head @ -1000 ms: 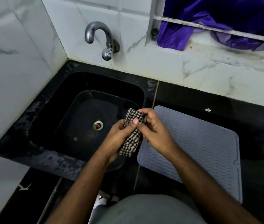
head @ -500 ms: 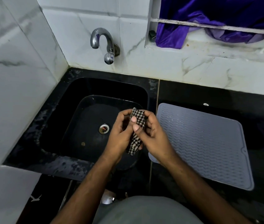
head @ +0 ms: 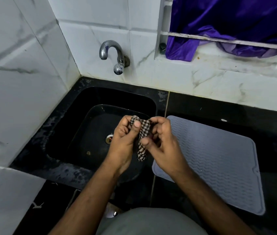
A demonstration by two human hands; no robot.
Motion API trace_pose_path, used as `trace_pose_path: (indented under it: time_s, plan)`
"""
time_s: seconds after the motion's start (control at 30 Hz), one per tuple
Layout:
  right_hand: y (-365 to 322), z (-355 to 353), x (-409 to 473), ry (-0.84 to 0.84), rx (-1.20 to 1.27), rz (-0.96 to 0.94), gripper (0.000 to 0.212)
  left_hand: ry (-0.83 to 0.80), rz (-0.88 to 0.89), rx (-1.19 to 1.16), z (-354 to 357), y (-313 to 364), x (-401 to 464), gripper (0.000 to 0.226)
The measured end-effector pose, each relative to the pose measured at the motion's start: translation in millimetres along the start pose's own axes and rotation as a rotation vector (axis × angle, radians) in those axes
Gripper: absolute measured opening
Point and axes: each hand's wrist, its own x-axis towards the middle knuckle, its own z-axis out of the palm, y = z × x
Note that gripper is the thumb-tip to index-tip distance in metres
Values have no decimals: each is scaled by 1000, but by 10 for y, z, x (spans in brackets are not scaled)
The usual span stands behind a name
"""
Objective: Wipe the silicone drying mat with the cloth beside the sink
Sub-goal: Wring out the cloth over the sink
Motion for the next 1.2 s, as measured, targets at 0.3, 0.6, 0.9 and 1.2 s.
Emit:
trace_pose_path:
  time_s: [0.3, 0.6, 0.9, 1.2]
  plan:
    - [122, -236, 173, 80, -27, 179, 58, 233, -108, -244, 451, 49, 7, 39]
    - [-72, -361, 83, 2, 121, -89, 20, 488, -33, 72, 314, -88, -59, 37]
    - [-138, -60, 227, -53, 100, 37, 21, 165, -345, -331, 335, 26, -156, 65]
    - [-201, 278, 369, 191, -285, -42, 48, -129, -346, -508, 65, 245, -6, 112]
